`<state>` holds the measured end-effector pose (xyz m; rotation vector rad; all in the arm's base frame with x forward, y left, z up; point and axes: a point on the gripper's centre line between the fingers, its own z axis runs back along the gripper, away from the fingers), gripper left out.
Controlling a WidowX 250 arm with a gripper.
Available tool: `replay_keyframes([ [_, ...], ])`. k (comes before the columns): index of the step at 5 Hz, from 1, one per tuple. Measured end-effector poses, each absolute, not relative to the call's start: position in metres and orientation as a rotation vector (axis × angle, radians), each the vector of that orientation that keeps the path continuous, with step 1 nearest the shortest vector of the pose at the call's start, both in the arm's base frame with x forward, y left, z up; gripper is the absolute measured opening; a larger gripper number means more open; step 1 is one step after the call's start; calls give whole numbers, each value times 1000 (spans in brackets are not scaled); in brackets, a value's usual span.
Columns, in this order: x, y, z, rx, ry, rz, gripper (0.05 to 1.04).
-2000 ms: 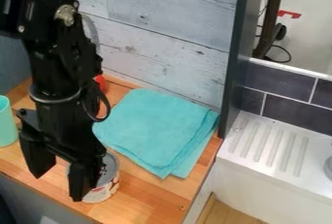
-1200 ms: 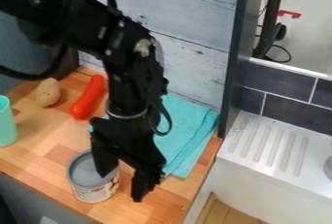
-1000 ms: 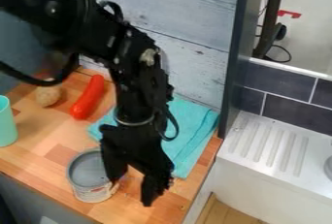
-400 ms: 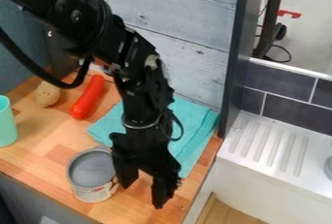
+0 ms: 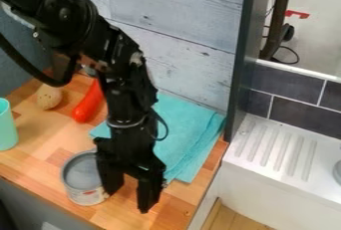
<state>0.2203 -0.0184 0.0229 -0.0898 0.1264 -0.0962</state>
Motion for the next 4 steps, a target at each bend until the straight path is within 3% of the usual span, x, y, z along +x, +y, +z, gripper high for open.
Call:
replay_keyframes([
  [1, 212, 11, 21, -97, 181, -65, 1001],
  [2, 210, 40, 28, -60, 208, -59, 1001],
  [3, 208, 72, 31, -4, 178, -41, 1001],
  [4, 209, 84, 36, 9, 178, -53, 1001],
])
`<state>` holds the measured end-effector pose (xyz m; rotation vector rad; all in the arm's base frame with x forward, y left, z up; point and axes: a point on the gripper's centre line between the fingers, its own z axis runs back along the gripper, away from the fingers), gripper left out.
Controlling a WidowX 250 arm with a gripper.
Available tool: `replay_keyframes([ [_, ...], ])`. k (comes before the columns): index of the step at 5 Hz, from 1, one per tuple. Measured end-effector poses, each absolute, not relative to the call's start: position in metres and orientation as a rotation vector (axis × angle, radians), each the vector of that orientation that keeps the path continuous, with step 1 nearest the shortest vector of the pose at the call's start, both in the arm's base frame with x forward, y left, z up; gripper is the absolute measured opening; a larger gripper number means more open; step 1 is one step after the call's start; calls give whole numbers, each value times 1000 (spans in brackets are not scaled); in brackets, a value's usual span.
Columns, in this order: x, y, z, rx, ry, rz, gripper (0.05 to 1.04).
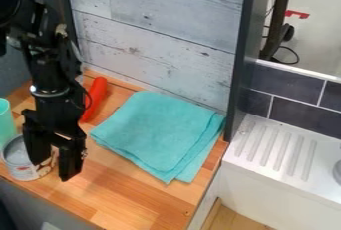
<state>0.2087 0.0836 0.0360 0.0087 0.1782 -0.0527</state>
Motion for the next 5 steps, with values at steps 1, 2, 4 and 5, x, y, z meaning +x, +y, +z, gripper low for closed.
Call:
replay_keyframes([
  [1, 206, 81, 37, -3, 197, -57, 1001],
  [2, 210, 72, 55, 18, 145, -70, 1001],
  [4, 205, 52, 98, 64, 79, -57, 1001],
  [5, 204, 49, 104, 104, 101, -50, 1001],
])
